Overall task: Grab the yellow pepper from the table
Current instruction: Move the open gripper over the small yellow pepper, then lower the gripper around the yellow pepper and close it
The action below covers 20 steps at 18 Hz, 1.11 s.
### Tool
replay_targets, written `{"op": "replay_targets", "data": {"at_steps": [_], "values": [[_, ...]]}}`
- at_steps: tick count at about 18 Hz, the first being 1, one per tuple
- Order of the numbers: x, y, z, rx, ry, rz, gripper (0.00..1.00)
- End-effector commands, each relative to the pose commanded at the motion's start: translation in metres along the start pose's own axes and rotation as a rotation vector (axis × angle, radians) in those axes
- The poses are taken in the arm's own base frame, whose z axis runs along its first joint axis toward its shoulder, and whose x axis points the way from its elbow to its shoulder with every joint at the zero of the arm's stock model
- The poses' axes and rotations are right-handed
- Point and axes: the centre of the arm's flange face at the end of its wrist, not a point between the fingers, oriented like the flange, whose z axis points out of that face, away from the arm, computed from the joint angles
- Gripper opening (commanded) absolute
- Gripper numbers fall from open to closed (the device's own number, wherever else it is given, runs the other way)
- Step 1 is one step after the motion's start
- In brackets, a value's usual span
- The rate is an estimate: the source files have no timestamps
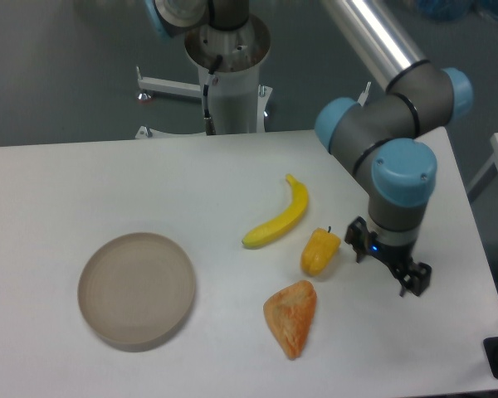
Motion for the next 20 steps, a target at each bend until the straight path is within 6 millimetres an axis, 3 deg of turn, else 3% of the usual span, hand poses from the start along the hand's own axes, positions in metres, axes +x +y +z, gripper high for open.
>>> {"op": "replay_targets", "data": {"at_steps": [5,20], "values": [[0.034,0.007,0.021,0.072,0.022,-0.106,1.00],[0.065,0.014,0.062,0.019,0.088,-0.079,1.00]]}}
